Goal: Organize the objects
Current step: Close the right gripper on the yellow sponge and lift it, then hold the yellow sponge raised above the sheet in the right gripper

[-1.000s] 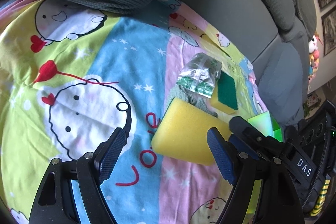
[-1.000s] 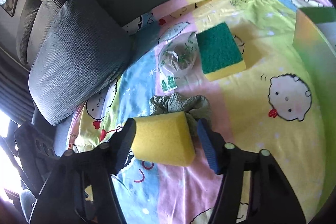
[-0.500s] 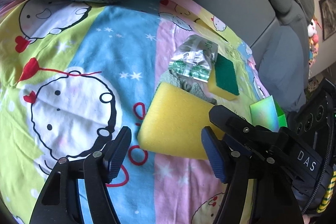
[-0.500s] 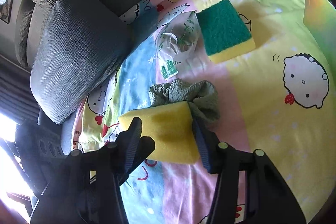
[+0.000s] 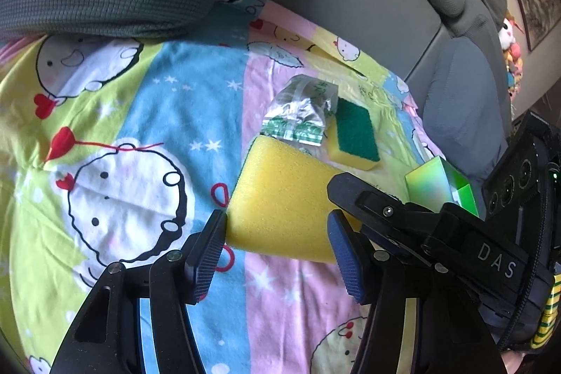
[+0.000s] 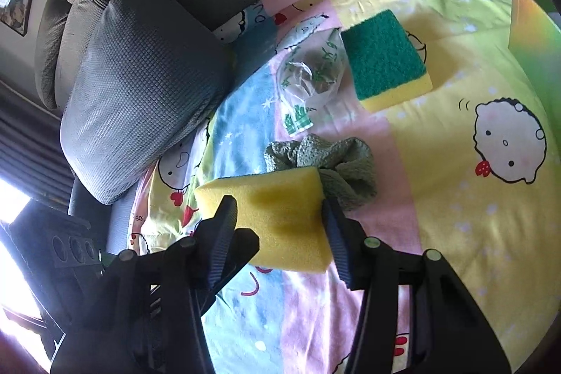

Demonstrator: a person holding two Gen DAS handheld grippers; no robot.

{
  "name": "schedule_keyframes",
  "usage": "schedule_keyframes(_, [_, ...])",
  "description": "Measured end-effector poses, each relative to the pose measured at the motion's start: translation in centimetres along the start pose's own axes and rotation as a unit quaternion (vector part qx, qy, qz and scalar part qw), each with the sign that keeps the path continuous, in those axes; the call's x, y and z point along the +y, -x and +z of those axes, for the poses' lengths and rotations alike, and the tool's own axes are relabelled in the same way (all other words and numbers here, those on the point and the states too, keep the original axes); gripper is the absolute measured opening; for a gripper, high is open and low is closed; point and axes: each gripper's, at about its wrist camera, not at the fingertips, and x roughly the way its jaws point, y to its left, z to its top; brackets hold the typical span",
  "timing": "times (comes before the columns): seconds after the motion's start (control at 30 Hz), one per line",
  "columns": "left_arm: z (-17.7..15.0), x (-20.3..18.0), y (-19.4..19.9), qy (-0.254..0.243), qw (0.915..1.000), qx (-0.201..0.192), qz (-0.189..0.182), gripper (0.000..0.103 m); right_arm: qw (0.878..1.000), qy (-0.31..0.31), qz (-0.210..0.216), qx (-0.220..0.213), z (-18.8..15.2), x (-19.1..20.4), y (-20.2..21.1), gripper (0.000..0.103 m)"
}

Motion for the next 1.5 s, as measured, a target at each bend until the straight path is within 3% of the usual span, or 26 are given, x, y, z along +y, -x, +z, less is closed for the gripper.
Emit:
schedule_keyframes(0.53, [-0.9,-2.4,1.7,-0.028,0.9990,-0.033,0.010,0.060,1.000,0.000,0.005,-0.015,-0.2,-0.1,2.0,0.050])
schedule_keyframes(0.83, [-1.8,-3.1,-0.7,-0.021,0.9993,-0.031,-0.006,0.060,1.000,-0.017,-0.017,-0.008,-0.2,-2.2,2.2,0.051])
schedule_keyframes(0.97, [-2.3,-3.4,-2.3,-0.036,0.9986,-0.038,0.008,0.060,0.999,-0.034,-0.020,-0.011,0.0,-3.5,1.7,0.052])
schedule_keyframes(1.07, [-2.5,-2.4,-3.8,-0.014,0.9996,-0.024,0.008,0.060,0.998,-0.037,-0.041,-0.006,0.0,-4.2,0.8,0.050])
schedule_keyframes(1.23, [-3.2,-0.2,-4.8,0.030,0.9977,-0.048,-0.038,0.063,0.998,-0.042,-0.053,-0.003,-0.1,-5.1,-0.5,0.050])
schedule_keyframes(1.37, [-3.9,-0.7,-4.9,-0.007,0.9968,-0.068,-0.042,0.072,0.998,-0.051,-0.047,-0.004,-0.1,-5.7,-0.7,0.051])
schedule_keyframes(1.5, [-4.1,-0.7,-4.9,-0.005,0.9964,-0.068,-0.051,0.073,0.998,-0.049,-0.044,-0.009,-0.2,-6.1,-0.7,0.051])
